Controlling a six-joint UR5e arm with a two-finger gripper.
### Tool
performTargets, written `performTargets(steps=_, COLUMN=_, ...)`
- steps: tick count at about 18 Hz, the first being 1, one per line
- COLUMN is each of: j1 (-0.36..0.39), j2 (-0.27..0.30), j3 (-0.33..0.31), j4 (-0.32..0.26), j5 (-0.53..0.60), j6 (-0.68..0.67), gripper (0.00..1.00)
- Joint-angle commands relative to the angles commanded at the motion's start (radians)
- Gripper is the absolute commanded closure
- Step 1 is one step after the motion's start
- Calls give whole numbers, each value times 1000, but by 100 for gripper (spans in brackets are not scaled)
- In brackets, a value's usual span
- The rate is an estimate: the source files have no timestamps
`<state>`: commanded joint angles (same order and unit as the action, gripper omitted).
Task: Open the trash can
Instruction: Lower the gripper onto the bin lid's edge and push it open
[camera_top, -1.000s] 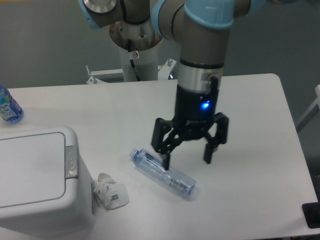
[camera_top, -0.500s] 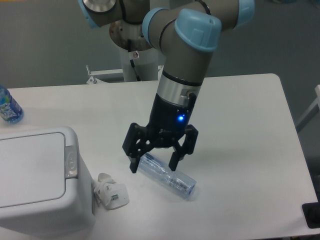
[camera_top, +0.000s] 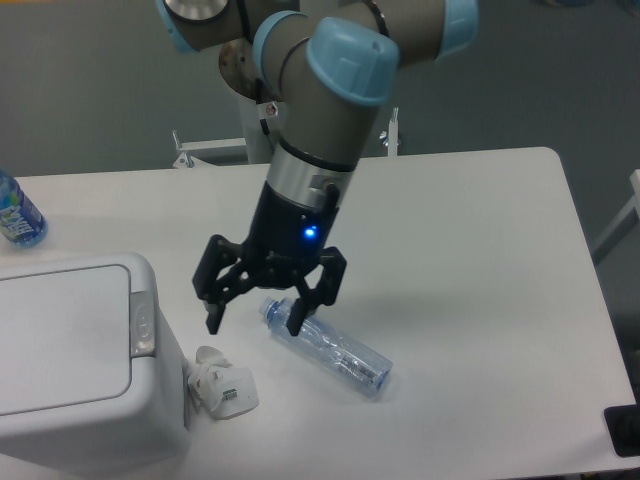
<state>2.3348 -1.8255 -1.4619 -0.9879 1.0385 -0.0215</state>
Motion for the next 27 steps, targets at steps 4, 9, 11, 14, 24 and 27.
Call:
performTargets(steps=4, j1=-22, j2=0, j3=-9, j4=-2, j5=3, j6=0, gripper=0)
performTargets(steps=9, j1=-49, j2=-5, j3=-11, j4=0, j5=26, j6=-15, gripper=0)
performTargets(steps=11, j1=-55, j2=-6, j3=-11, j4=0, j5=31, j6=-15, gripper=0)
performTargets(steps=14, j1=-57, j2=-11, j3=-9, j4=5, j5=31, j6=-15, gripper=0)
performTargets(steps=24, j1=-58, j2=-15, j3=-18, j4=9, j5=41, j6=-14, gripper=0)
performTargets(steps=27, j1=-63, j2=-14, j3=-24, j4=11, j5=43, j6=-14, gripper=0)
